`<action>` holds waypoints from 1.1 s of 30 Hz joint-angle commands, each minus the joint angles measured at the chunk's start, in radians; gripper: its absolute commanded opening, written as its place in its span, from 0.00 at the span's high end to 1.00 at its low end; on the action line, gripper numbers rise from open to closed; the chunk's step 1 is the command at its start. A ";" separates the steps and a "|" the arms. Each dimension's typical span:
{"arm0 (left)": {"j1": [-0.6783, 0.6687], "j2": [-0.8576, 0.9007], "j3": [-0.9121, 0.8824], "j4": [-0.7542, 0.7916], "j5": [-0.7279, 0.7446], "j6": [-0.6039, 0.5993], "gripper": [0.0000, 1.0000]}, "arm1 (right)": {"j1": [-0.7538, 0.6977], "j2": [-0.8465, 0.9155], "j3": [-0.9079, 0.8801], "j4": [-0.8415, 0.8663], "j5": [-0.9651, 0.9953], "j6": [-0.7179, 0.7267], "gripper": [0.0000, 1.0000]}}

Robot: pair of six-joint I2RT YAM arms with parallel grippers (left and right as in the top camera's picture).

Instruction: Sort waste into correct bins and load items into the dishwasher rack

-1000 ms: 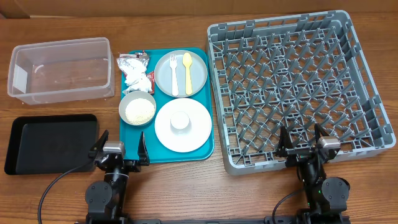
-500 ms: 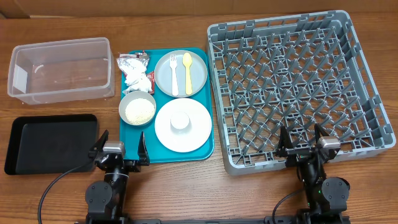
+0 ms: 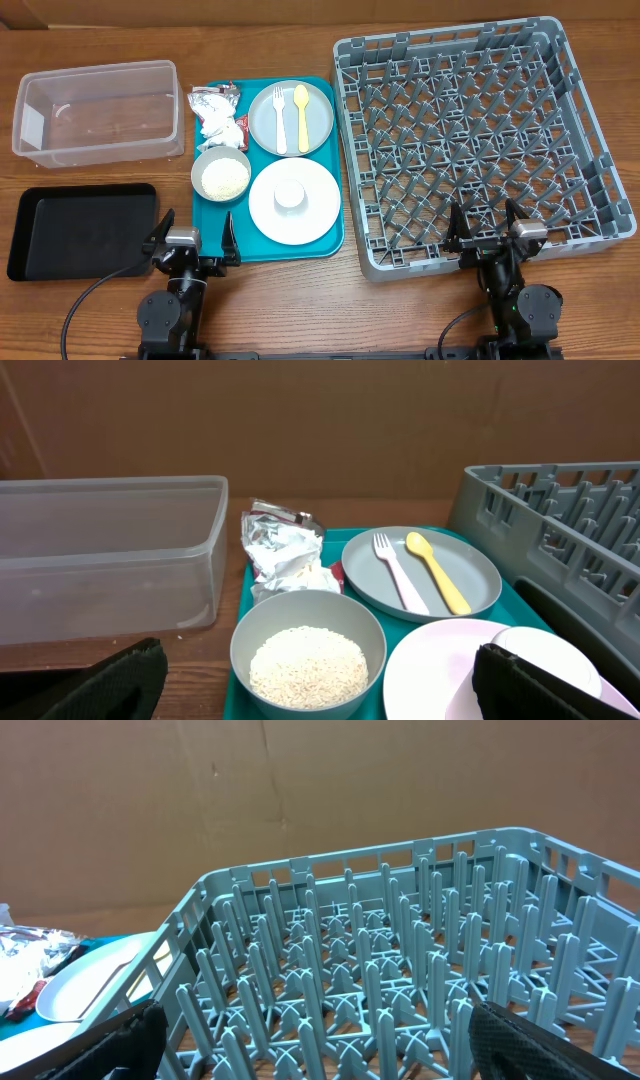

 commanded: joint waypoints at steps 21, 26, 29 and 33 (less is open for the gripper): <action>0.005 -0.003 -0.004 0.000 0.011 0.019 0.00 | -0.004 -0.006 -0.010 0.003 -0.002 0.003 0.00; 0.005 -0.003 -0.004 0.000 0.011 0.019 0.00 | -0.004 -0.006 -0.010 0.003 -0.002 0.003 0.00; 0.005 -0.003 -0.004 0.000 0.011 0.019 0.00 | -0.004 -0.006 -0.010 0.031 0.024 -0.004 0.00; 0.005 -0.003 -0.004 0.000 0.011 0.019 0.00 | -0.002 -0.006 -0.010 0.019 -0.038 0.003 0.00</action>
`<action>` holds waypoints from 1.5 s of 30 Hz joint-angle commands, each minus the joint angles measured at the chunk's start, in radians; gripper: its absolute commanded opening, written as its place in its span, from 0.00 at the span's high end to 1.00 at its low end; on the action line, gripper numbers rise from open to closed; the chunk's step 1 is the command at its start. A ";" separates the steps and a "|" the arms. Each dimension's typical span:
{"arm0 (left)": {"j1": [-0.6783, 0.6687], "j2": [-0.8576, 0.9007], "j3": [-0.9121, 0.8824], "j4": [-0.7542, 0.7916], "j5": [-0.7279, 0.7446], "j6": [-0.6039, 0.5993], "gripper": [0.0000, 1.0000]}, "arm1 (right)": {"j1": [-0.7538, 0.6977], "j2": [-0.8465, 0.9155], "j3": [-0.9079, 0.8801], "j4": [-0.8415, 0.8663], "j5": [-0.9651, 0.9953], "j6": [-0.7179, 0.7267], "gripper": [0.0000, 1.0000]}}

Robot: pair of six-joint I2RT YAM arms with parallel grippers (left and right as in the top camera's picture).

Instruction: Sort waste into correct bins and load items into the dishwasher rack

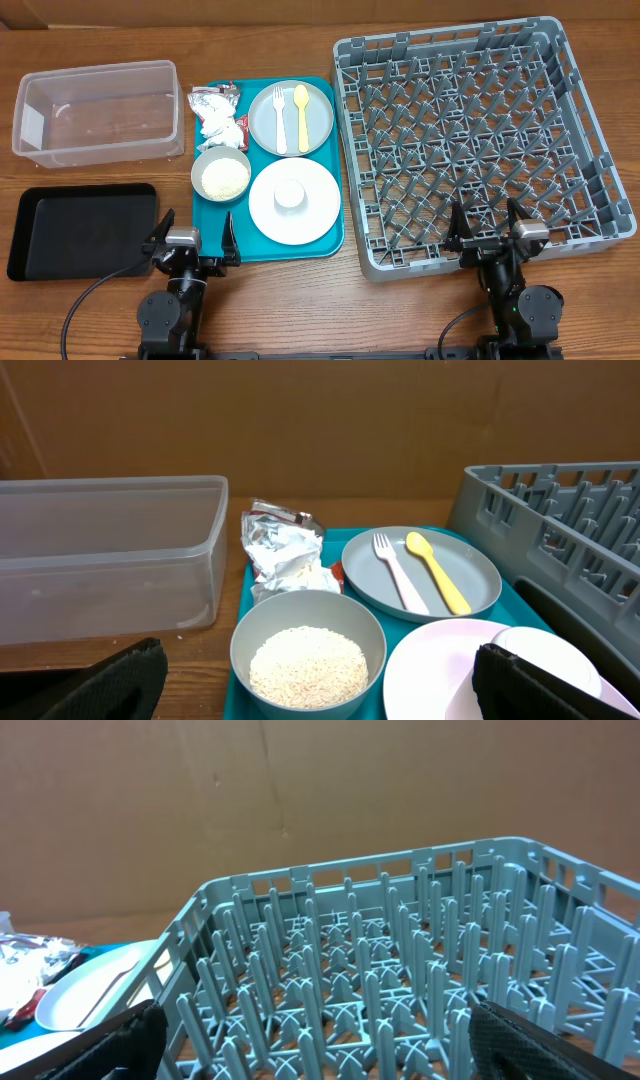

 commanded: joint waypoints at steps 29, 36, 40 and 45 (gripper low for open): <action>0.005 -0.003 -0.004 0.000 0.011 0.019 0.00 | -0.001 0.796 1.086 -0.717 -0.324 0.184 0.00; 0.005 -0.003 -0.004 0.000 0.011 0.019 0.00 | 0.011 0.977 1.222 -0.750 -0.384 0.185 0.00; 0.005 -0.003 -0.004 0.000 0.011 0.019 0.00 | 0.109 1.127 1.378 -0.878 -0.349 0.183 0.00; 0.005 -0.003 -0.004 0.000 0.011 0.019 0.00 | 0.359 1.374 1.550 -1.009 -0.174 0.180 0.00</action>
